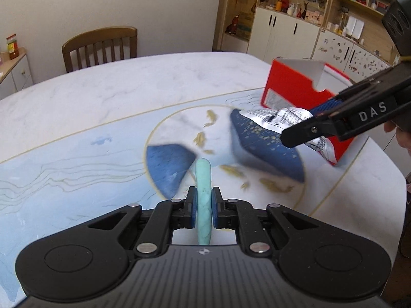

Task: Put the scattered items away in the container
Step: 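Lift the sachet and green stick and carry them over the shoebox, then lower the sachet and green stick into the box and open both tools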

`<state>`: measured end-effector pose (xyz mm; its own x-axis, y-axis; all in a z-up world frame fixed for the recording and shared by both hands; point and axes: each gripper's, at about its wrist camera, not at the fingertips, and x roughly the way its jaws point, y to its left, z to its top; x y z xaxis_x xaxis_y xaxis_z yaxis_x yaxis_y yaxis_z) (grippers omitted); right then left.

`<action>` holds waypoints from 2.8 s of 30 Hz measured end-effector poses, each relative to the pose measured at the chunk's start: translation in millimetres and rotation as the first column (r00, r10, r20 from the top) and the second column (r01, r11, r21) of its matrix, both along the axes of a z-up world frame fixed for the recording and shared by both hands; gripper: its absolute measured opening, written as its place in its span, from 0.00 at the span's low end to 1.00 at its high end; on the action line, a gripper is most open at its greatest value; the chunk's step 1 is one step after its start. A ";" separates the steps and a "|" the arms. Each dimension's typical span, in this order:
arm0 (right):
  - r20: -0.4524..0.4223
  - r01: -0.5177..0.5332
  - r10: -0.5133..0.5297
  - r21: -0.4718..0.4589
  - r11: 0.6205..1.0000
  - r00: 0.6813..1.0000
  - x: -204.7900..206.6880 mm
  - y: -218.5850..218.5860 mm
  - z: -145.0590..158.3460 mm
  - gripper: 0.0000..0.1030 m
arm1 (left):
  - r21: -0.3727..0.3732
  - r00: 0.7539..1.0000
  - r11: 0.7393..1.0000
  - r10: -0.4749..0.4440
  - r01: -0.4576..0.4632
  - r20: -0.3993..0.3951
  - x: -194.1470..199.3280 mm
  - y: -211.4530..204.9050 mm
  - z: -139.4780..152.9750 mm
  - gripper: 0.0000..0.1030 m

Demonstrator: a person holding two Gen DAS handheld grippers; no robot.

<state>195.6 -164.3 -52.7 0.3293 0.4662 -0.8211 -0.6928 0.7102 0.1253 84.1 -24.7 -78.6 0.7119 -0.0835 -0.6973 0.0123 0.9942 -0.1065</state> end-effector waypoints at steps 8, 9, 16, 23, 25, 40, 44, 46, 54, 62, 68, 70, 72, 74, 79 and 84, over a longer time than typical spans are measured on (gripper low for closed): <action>0.000 0.074 -0.074 0.033 0.997 0.997 -5.4 -48.0 18.3 0.58 | 0.012 0.999 0.999 -0.040 0.040 0.018 7.3 -24.6 27.9 0.10; 0.001 0.082 -0.083 0.038 0.996 0.997 -5.6 -53.9 20.0 0.58 | 0.014 0.999 0.999 -0.045 0.045 0.023 9.0 -27.9 31.2 0.10; 0.025 0.131 -0.133 0.070 0.989 0.991 -5.2 -93.8 33.6 0.58 | 0.017 0.995 0.996 -0.085 0.085 0.054 22.9 -57.3 52.7 0.10; 0.051 0.174 -0.178 0.083 0.981 0.983 2.1 -133.0 42.4 0.58 | 0.025 0.988 0.991 -0.130 0.129 0.079 42.3 -93.9 67.8 0.10; 0.058 0.184 -0.189 0.083 0.979 0.980 5.7 -144.2 44.5 0.58 | 0.024 0.986 0.990 -0.144 0.142 0.083 49.0 -104.9 70.5 0.10; 0.121 0.250 -0.259 0.084 0.965 0.958 43.8 -220.1 53.3 0.58 | 0.084 0.960 0.968 -0.246 0.237 0.130 111.5 -186.6 91.8 0.10; 0.136 0.255 -0.265 0.090 0.963 0.954 55.1 -229.9 53.8 0.58 | 0.082 0.957 0.964 -0.261 0.252 0.126 133.0 -197.9 96.3 0.10; 0.142 0.256 -0.266 0.087 0.963 0.953 60.7 -233.1 52.4 0.58 | 0.075 0.957 0.963 -0.265 0.258 0.120 143.7 -201.5 97.7 0.10; 0.140 0.253 -0.263 0.088 0.963 0.955 82.7 -239.0 49.5 0.58 | 0.058 0.954 0.957 -0.287 0.283 0.085 182.9 -211.2 99.6 0.10; 0.134 0.262 -0.265 0.038 0.964 0.955 104.2 -234.5 38.2 0.58 | 0.045 0.950 0.949 -0.312 0.311 0.026 221.9 -224.7 90.7 0.10; 0.123 0.274 -0.274 0.018 0.962 0.954 116.3 -235.7 28.4 0.58 | 0.065 0.944 0.942 -0.330 0.330 -0.011 241.2 -234.5 79.7 0.10; 0.124 0.272 -0.271 0.007 0.962 0.954 118.9 -234.4 25.5 0.58 | 0.062 0.943 0.941 -0.333 0.334 -0.030 248.7 -237.0 74.6 0.10; 0.121 0.271 -0.269 -0.001 0.963 0.955 120.6 -233.1 22.0 0.58 | 0.069 0.942 0.940 -0.332 0.335 -0.049 257.5 -238.1 69.0 0.10; 0.117 0.277 -0.274 -0.009 0.961 0.954 123.0 -232.8 18.1 0.58 | 0.065 0.941 0.939 -0.332 0.337 -0.067 266.2 -238.9 63.9 0.10; 0.107 0.286 -0.282 -0.025 0.958 0.953 127.5 -230.2 10.2 0.58 | 0.076 0.934 0.933 -0.343 0.351 -0.100 279.1 -242.0 52.8 0.10; 0.100 0.296 -0.291 -0.043 0.954 0.951 131.6 -225.9 4.0 0.58 | 0.089 0.926 0.926 -0.352 0.366 -0.140 293.5 -244.4 45.4 0.10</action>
<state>327.1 -390.2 -48.7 0.5196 0.2911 -0.8033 -0.4591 0.8880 0.0248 377.5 -269.1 -33.3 0.5601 -0.2348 -0.7944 0.3646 0.9310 -0.0182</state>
